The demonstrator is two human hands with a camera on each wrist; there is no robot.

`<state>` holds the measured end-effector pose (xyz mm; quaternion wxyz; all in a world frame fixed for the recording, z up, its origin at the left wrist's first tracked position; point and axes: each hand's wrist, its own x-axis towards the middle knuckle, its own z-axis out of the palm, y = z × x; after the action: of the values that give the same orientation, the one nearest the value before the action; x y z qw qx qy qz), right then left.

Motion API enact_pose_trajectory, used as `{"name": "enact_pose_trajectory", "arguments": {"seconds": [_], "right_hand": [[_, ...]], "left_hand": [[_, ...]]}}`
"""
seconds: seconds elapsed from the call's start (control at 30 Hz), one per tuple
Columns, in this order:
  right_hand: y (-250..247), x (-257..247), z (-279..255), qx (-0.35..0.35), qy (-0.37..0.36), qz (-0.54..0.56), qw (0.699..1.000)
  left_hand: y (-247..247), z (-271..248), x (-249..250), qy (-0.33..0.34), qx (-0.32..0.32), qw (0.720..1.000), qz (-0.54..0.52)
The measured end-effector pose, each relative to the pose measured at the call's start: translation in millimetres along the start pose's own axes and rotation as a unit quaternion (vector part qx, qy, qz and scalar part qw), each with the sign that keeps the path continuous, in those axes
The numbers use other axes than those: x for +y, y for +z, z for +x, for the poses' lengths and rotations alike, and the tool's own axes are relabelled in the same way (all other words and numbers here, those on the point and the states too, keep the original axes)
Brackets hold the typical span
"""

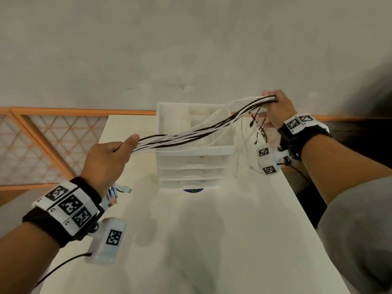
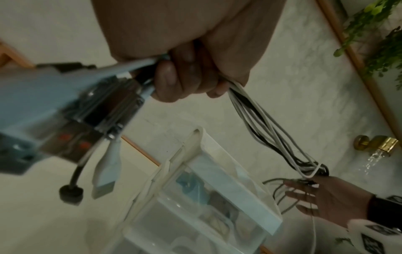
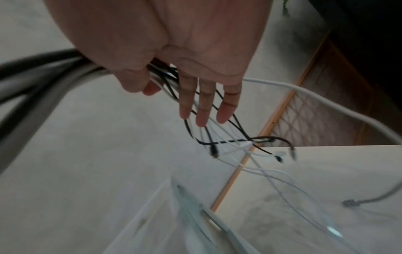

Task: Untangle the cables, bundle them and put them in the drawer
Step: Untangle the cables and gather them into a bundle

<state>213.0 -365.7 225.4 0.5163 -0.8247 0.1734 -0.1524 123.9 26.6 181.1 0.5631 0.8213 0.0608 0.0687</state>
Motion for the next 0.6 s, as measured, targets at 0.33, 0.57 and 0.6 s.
{"name": "enact_pose_trajectory", "arguments": {"seconds": [0.33, 0.57, 0.6], "right_hand": [[30, 72, -18, -0.078, 0.14, 0.148, 0.976], [33, 192, -79, -0.185, 0.185, -0.148, 0.954], [28, 198, -85, -0.203, 0.182, -0.202, 0.941]], "left_hand": [[8, 1, 1, 0.029, -0.007, 0.999, 0.029], [26, -22, -19, -0.016, -0.086, 0.987, 0.132], [30, -25, -22, -0.017, -0.099, 0.985, 0.14]]}}
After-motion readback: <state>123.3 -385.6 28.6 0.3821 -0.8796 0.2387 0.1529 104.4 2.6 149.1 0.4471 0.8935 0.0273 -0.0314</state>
